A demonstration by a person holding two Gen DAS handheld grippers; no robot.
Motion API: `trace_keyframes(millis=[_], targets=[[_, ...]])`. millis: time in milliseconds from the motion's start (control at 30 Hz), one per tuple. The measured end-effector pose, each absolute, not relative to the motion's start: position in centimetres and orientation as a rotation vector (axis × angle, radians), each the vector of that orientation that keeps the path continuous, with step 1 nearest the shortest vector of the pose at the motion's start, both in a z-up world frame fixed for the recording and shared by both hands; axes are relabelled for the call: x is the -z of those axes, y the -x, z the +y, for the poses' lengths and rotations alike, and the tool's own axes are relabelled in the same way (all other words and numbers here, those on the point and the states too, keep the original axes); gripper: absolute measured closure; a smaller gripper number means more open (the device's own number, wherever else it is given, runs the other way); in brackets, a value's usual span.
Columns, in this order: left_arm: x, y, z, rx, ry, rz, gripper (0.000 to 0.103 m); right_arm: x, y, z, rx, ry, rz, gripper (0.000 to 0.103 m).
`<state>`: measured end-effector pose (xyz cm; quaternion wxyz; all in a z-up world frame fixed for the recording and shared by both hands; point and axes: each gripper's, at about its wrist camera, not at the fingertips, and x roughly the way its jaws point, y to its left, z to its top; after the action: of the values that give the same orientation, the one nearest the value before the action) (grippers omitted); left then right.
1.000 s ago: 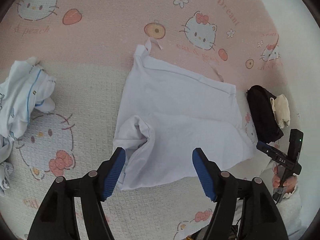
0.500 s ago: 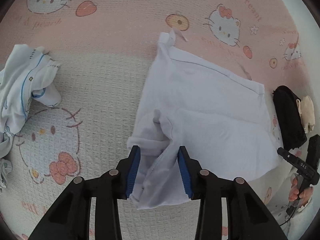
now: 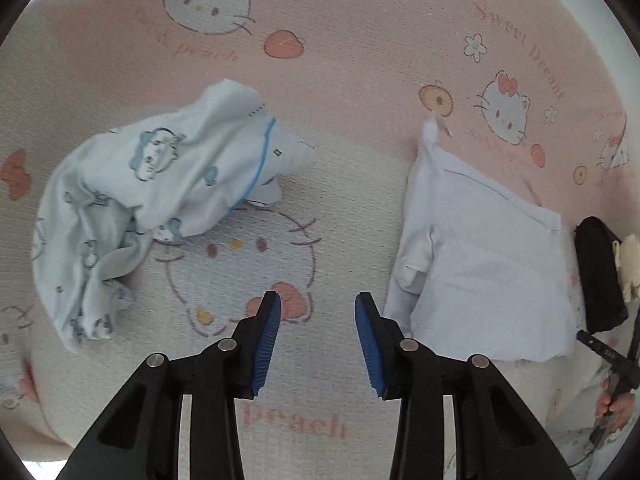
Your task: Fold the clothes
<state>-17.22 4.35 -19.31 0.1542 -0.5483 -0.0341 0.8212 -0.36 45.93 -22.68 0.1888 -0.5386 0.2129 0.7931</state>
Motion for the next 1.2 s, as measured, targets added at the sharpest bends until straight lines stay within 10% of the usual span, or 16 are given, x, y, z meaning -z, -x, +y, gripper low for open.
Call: trace_keyframes(millis=[633,1133,1200], targets=[[13.5,11.5,-1.5,-2.534,1.601,0.161,0.054,18.2,-5.9,44.2,-2.144,1.36,0.566,0.037],[-0.3,6.3,0.0,-2.579,1.162,0.246,0.054,13.6,-6.3,41.0,-2.181,1.285,0.53,0.031],[-1.6,5.7,0.5,-2.523,1.099,0.198,0.029,13.8,-6.1,40.9,-2.185,1.288,0.55,0.031]])
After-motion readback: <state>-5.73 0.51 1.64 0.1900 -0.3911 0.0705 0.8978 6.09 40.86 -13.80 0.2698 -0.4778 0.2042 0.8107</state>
